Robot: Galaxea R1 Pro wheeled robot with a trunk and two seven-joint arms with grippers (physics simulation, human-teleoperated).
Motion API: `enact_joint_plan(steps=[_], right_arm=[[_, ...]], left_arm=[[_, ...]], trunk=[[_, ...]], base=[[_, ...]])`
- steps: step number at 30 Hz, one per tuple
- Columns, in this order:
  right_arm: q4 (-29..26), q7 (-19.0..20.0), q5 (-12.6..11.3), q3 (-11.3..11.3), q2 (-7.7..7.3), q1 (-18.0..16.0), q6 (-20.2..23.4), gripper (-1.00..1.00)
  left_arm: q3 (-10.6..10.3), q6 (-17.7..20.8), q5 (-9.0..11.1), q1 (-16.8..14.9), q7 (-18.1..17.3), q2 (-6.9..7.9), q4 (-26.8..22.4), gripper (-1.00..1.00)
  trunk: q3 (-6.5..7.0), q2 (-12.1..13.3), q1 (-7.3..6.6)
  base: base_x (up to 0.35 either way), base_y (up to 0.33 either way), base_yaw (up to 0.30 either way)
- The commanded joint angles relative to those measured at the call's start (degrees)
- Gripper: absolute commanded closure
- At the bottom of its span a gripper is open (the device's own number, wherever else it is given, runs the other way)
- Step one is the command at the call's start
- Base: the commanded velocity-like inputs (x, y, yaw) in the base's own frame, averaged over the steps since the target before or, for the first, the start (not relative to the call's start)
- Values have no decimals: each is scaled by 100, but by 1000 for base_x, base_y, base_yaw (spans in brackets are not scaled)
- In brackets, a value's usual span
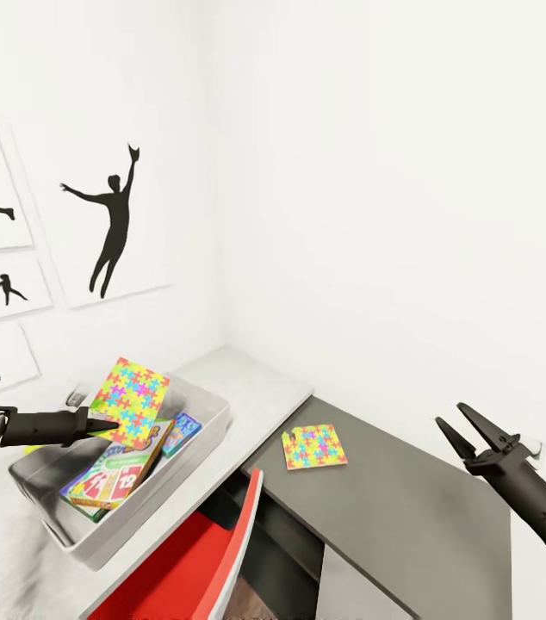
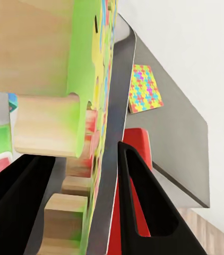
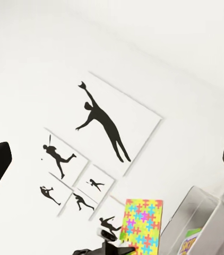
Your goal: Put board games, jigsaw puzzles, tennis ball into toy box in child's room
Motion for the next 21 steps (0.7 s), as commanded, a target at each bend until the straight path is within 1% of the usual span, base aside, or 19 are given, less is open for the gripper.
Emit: enact_joint_plan(steps=[1, 5, 12, 16, 21], right_arm=[[0, 20, 9, -15, 0, -5, 27, -100], [0, 20, 9, -31, -1, -5, 28, -100], [0, 20, 9, -36, -1, -3, 28, -100], [0, 20, 9, -35, -1, -3, 24, -100], [0, 16, 9, -28, 5, -1, 10, -100]], left_arm=[[-32, 27, 29, -7, -7, 7, 1, 100], [-56, -52, 30, -7, -7, 7, 1, 100], [-50, -347, 74, 8, -67, 7, 26, 100], [1, -450, 99, 17, -108, 11, 145, 100], [18, -492, 104, 19, -540, 39, 181, 100]], trunk=[[-18, -7, 1], [-56, -7, 1], [-122, -7, 1], [-159, -7, 1], [-206, -7, 1]], base=[[0, 0, 0], [0, 0, 0], [0, 0, 0], [0, 0, 0], [0, 0, 0]])
